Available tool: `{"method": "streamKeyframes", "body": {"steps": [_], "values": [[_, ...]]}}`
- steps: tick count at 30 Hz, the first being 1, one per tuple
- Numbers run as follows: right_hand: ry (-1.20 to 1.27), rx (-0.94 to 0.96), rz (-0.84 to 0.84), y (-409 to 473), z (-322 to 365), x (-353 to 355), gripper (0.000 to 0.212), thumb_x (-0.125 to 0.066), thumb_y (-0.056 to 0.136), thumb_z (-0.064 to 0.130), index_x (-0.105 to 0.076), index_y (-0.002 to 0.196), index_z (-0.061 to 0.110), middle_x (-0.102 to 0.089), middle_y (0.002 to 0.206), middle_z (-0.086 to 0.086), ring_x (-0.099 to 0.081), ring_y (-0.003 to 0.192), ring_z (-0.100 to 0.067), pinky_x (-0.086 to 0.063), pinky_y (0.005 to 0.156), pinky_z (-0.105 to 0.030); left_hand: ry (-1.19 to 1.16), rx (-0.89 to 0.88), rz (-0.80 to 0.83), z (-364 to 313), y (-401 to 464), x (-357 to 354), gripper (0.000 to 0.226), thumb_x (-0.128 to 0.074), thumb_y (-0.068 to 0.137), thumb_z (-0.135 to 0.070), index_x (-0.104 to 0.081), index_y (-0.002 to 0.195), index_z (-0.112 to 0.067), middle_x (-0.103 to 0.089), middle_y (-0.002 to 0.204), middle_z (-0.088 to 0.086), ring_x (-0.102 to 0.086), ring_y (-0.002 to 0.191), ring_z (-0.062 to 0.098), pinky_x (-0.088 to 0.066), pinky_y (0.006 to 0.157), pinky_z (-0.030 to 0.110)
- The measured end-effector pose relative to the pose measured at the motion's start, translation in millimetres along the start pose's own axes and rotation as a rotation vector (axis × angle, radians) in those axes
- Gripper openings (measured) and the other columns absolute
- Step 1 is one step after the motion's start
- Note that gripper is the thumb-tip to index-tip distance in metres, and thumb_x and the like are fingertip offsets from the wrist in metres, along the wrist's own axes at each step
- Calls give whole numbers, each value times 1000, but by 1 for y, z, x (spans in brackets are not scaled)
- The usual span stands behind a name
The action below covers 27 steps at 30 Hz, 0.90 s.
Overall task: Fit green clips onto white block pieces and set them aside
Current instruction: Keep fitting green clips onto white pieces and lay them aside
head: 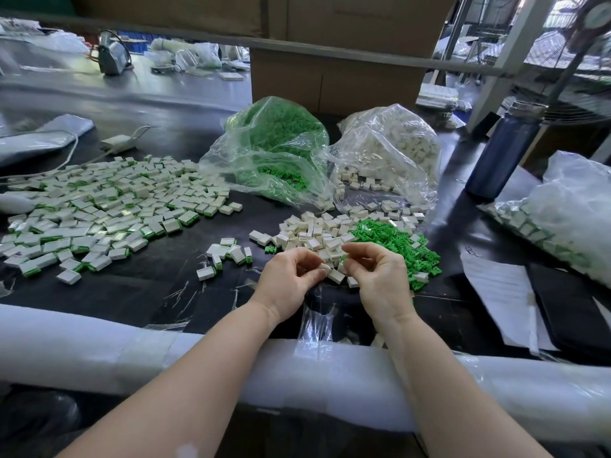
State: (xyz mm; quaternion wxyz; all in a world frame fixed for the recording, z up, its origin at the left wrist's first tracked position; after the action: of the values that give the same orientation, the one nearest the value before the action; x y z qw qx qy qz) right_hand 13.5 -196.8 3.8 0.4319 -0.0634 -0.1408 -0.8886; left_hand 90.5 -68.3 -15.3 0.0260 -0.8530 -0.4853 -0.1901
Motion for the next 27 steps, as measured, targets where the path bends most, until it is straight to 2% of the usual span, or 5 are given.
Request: {"method": "streamKeyframes", "body": {"steps": [5, 10, 15, 21, 27], "values": [[-47, 23, 25, 3, 6, 2, 20, -62, 84, -5, -69, 96, 9, -65, 82, 6, -59, 73, 0, -47, 71, -6, -13, -10, 76, -9, 3, -14, 8, -68, 83, -13, -63, 88, -17, -63, 78, -6, -58, 73, 9, -49, 74, 24], [-53, 17, 16, 2, 1, 2, 20, -56, 89, -1, -69, 99, 10, -66, 96, -4, -59, 87, -12, -48, 84, -20, -36, -13, 54, -10, 5, -18, 11, -68, 83, -13, -64, 93, -12, -64, 82, -2, -59, 78, 12, -49, 77, 22], [19, 33, -23, -3, -2, 5, 20, -57, 88, -3, -66, 88, 16, -66, 82, -3, -63, 77, -21, -53, 77, -29, -104, -14, 25, -5, 0, -17, 12, -69, 82, -9, -62, 86, -17, -63, 81, -1, -60, 76, 15, -52, 77, 27], [80, 41, -10, -4, -3, 6, 23, -58, 87, -4, -65, 87, 18, -65, 79, -1, -60, 75, -13, -51, 75, -24, -125, -21, 36, -5, -3, -17, 19, -69, 82, -10, -60, 79, -26, -63, 78, -6, -59, 72, 9, -51, 73, 16], [129, 28, 49, -7, -3, 0, 18, -58, 86, -5, -69, 90, 8, -67, 81, 0, -60, 70, -1, -48, 70, -13, -163, 1, 56, -3, -4, -20, 17, -66, 84, -10, -60, 80, -26, -64, 80, 0, -63, 78, 18, -55, 82, 33]]}}
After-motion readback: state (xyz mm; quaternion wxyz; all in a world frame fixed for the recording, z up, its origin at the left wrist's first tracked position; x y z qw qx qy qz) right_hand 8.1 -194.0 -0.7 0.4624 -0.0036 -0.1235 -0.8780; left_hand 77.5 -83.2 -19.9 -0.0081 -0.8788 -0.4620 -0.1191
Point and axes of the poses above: each hand's wrist, its own y-axis towards the middle knuckle, its own x-axis out of the back of the hand, z = x × y, the point moved 9 cm from there along y, towards the middle knuckle
